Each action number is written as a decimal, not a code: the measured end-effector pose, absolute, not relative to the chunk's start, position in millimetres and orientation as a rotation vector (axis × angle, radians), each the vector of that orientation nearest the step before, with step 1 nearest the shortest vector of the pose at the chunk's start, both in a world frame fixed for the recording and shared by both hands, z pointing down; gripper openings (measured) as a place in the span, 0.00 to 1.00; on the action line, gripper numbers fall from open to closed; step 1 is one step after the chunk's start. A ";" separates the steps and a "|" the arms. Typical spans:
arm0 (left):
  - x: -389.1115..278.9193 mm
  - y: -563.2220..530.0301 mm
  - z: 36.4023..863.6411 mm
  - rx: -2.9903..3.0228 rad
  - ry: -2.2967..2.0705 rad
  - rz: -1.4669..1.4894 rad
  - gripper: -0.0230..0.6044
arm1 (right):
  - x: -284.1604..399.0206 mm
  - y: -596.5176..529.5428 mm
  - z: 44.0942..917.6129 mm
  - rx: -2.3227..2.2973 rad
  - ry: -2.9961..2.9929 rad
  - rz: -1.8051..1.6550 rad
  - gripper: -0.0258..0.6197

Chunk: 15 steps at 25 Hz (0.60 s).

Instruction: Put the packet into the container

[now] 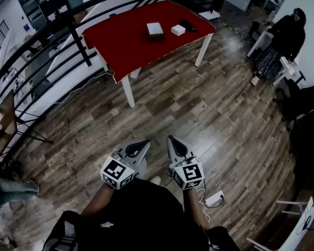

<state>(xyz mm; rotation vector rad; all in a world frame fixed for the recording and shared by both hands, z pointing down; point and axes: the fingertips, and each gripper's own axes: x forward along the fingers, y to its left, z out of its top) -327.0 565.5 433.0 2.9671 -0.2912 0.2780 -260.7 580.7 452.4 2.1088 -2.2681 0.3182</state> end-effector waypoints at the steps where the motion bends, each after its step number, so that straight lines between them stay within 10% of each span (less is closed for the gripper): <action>1: -322.9 558.0 434.5 2.961 -0.292 0.279 0.05 | -257.7 574.6 455.0 2.105 -2.263 0.324 0.07; 15: -263.3 413.6 428.3 3.014 -0.264 0.294 0.05 | -205.0 432.8 439.0 2.109 -2.255 0.291 0.07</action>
